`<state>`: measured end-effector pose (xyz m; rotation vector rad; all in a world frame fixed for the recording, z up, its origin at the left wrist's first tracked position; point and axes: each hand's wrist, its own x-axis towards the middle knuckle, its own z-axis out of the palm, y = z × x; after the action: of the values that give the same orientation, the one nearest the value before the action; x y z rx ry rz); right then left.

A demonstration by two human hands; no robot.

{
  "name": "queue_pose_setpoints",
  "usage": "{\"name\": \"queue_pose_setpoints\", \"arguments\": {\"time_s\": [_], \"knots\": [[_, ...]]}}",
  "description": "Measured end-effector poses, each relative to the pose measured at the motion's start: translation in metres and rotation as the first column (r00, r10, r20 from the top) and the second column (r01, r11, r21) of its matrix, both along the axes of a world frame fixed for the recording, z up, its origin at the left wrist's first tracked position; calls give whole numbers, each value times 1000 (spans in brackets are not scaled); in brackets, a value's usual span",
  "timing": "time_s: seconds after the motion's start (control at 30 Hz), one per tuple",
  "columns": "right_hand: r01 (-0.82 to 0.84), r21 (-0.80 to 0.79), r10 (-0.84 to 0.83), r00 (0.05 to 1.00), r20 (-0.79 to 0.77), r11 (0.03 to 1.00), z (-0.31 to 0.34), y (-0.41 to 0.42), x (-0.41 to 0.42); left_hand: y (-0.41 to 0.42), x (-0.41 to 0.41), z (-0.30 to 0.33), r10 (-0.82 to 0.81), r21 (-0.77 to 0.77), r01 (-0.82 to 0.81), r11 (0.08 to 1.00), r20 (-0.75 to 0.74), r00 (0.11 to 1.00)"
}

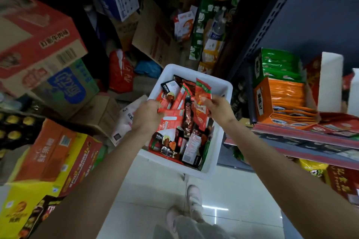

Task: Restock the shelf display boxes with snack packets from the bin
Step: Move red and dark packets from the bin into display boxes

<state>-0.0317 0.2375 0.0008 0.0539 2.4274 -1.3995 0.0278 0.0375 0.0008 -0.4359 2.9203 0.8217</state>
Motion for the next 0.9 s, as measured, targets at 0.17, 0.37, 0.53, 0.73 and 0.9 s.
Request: {"name": "queue_pose_setpoints", "arguments": {"time_s": [0.17,0.37,0.53,0.73,0.9], "knots": [[179,-260,-139,976,168,949,42,6,8,19,-8,59,-49,-223,15,975,-148,988],[342,-511,-176,922,346,789,90,26,9,55,-10,94,-195,-145,133,980,-622,758],[379,-695,-97,907,409,611,117,61,0,101,-20,94,-600,-406,461,789,-671,435],[277,-740,-99,956,277,613,134,119,-7,149,-49,101,-760,-529,586,614,-597,258],[410,-666,-351,908,229,623,138,162,-14,200,-53,119,-677,-243,707,664,-598,430]]}}
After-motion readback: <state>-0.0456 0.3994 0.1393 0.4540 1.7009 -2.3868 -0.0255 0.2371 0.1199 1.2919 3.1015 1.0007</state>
